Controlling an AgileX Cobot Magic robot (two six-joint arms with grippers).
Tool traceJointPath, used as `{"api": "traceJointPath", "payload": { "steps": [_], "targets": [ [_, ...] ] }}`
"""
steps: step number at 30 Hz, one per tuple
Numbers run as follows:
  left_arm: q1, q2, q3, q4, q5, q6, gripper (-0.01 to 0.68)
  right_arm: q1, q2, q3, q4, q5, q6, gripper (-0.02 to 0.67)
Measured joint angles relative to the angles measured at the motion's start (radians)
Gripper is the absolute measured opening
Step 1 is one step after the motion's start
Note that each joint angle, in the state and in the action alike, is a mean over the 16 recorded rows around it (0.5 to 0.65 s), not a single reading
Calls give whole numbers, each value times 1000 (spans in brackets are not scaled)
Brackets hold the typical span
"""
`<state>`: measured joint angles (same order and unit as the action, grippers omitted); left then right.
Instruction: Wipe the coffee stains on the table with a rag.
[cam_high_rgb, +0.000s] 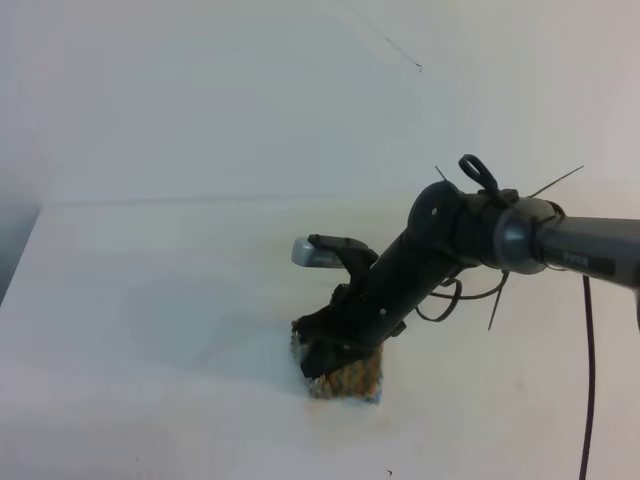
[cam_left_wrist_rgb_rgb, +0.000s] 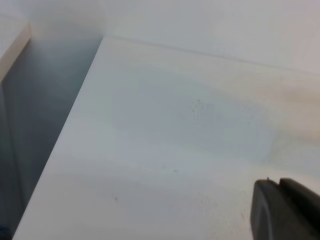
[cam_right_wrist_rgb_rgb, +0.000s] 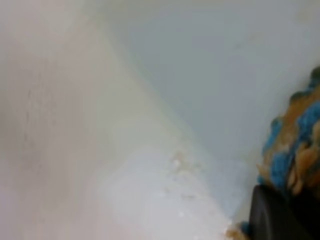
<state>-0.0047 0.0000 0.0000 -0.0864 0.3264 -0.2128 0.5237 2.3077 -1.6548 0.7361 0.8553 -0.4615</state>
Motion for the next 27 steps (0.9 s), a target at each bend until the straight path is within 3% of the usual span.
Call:
{"api": "traceJointPath", "payload": {
  "steps": [27],
  "targets": [
    [0, 0, 0, 0, 0, 0, -1, -117, -203, -22, -99, 47, -57, -3]
  ]
}}
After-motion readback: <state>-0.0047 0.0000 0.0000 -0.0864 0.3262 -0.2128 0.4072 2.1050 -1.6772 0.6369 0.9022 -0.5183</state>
